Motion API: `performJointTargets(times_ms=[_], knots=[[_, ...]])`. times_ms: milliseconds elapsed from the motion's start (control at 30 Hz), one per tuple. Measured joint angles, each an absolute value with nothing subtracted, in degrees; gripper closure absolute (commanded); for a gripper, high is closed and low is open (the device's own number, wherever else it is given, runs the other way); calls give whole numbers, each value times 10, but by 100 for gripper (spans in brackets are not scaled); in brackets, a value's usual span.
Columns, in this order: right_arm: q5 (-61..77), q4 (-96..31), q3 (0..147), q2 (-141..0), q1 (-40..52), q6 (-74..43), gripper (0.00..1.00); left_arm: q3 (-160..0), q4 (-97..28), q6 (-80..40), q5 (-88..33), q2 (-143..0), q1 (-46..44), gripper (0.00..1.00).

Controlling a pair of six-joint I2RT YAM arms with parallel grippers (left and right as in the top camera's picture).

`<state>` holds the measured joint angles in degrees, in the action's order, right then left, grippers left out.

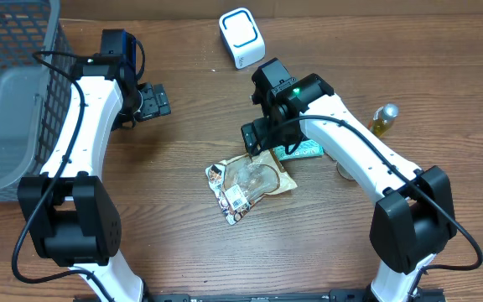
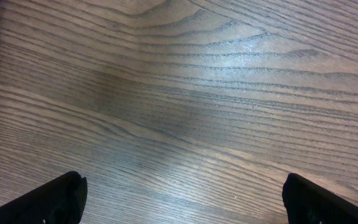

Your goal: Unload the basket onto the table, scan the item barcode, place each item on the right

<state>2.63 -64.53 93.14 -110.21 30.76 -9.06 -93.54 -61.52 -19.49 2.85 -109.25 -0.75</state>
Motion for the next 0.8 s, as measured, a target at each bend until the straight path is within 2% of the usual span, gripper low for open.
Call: performJointTargets(times_ms=[367, 800], knots=[[12, -550, 931, -1102, 308, -114, 0, -935, -615, -195, 29, -1093, -8, 1], [13, -545, 931, -1102, 308, -118, 0, -935, -615, -195, 29, -1093, -8, 1]])
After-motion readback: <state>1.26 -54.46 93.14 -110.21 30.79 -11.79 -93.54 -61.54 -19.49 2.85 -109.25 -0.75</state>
